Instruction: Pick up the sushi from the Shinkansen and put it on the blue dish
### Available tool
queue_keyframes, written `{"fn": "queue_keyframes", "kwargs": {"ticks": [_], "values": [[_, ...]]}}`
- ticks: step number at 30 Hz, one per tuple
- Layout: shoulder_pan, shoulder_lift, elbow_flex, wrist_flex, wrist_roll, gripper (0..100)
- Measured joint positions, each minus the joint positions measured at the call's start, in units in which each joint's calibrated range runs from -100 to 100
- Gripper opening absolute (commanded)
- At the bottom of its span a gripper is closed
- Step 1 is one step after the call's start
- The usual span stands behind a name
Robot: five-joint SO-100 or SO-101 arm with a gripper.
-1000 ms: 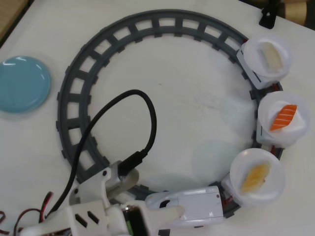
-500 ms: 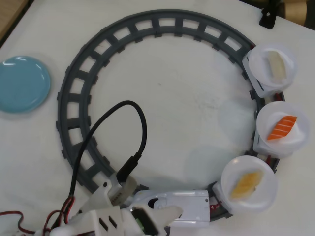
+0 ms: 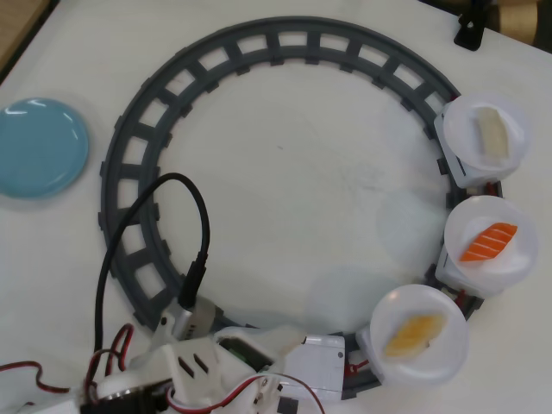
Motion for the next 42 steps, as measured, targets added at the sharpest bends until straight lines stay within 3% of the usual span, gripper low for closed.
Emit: {"fn": "queue_keyframes", "kwargs": {"ticks": [13, 33, 42], "values": [[4.4, 6.8, 0.0, -3.7, 10.6, 23], [4.4, 7.1, -1.8, -3.7, 19.3, 29], [4.4, 7.1, -1.8, 0.8, 26.0, 29]]}}
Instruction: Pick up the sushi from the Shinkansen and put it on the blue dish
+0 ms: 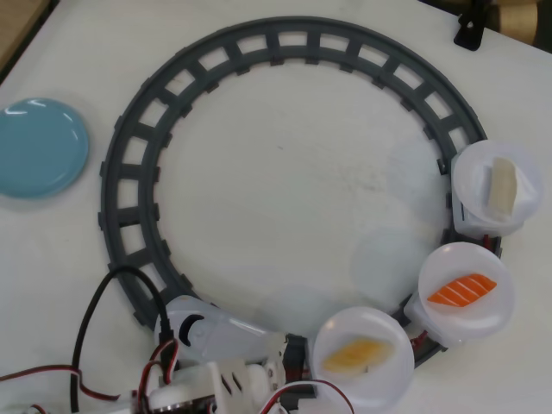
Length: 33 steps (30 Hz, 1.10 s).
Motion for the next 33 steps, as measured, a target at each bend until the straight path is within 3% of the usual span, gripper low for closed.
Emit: {"fn": "queue_keyframes", "kwargs": {"ticks": [16, 33], "values": [[-2.7, 0.0, 0.0, 0.8, 0.6, 29], [-2.9, 0.1, 7.1, -11.9, 0.6, 29]]}}
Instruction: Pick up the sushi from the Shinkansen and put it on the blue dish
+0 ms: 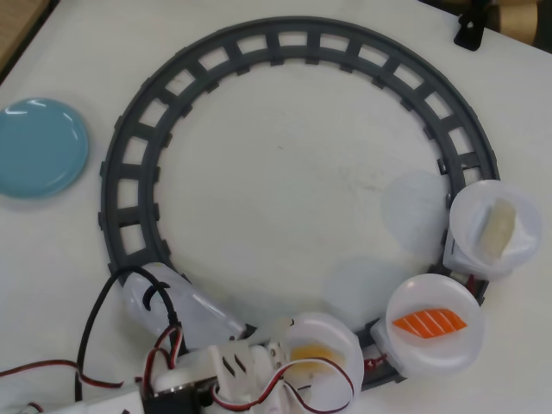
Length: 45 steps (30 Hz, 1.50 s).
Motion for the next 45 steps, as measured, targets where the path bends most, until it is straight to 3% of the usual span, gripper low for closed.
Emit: {"fn": "queue_keyframes", "kwargs": {"ticks": [22, 31, 45], "values": [[-1.5, -0.1, 9.2, -0.1, 0.0, 29], [-3.7, -0.1, 9.3, -0.2, -2.1, 7], [-4.3, -3.1, 9.2, -0.1, -4.3, 7]]}}
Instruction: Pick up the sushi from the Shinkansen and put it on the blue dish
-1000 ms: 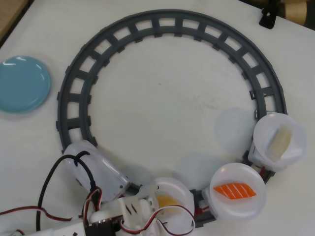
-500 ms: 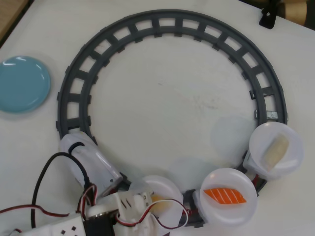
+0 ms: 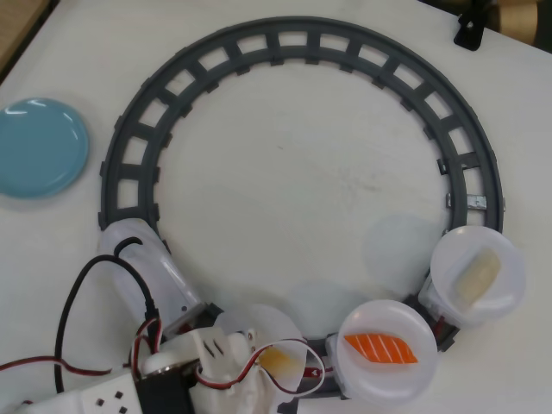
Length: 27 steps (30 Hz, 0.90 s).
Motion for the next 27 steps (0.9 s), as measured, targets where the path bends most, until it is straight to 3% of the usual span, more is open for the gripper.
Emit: {"fn": "queue_keyframes", "kwargs": {"ticks": [6, 11, 20, 27], "values": [[-7.1, -9.3, -2.2, 7.3, -3.2, 7], [-18.1, -16.1, -2.4, 11.5, -10.1, 7], [-40.5, -20.3, -2.4, 12.0, -25.5, 7], [-51.7, -15.3, -2.8, 7.1, -32.7, 7]]}}
